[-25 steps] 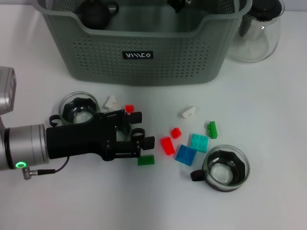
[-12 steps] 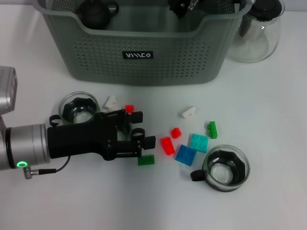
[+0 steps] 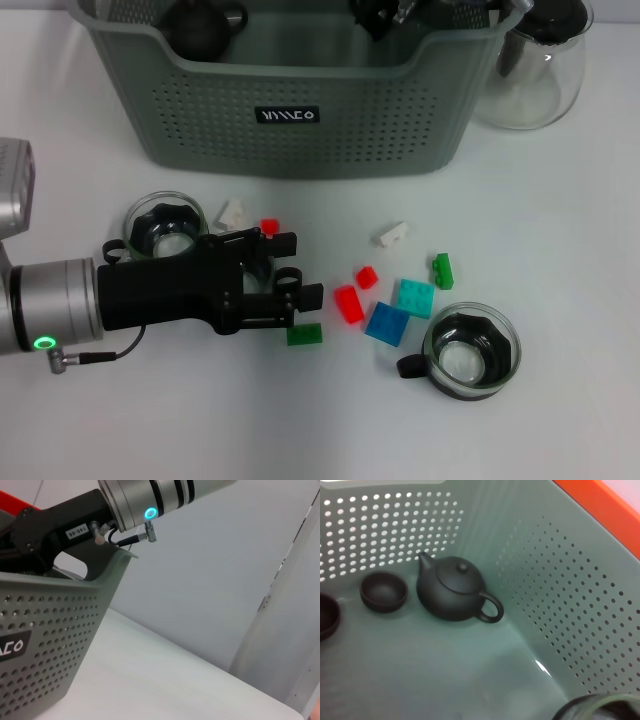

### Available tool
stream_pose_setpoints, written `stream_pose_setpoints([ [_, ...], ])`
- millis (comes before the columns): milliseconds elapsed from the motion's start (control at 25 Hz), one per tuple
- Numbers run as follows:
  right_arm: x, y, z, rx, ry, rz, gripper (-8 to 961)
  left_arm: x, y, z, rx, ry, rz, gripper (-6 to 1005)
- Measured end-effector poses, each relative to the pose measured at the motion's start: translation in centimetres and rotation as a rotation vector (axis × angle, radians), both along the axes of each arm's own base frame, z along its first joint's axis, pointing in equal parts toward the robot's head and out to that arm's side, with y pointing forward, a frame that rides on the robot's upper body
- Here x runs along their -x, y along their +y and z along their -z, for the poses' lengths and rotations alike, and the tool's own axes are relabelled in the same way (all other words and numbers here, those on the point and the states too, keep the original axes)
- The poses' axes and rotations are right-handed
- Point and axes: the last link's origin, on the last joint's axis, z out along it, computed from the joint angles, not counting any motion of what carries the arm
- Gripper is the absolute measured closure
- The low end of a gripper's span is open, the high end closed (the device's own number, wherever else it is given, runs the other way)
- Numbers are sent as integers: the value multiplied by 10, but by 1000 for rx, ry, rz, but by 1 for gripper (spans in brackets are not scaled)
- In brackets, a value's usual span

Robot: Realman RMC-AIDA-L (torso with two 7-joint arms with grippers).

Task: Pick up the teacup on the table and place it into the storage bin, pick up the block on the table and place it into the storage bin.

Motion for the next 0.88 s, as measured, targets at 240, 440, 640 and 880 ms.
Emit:
stream_pose_setpoints([
  [240, 0, 0, 0, 1, 0, 0, 753, 0, -1, 0, 1, -1, -2, 139],
  [440, 2, 0, -1, -1, 0, -8, 644, 1, -1, 0, 1, -2, -4, 139],
  [640, 18, 4, -11, -25, 40, -51, 577, 1, -3, 0, 5, -7, -3, 139],
  [880, 58, -4, -47, -31, 219, -117, 390, 1, -4, 0, 6, -8, -5, 139],
])
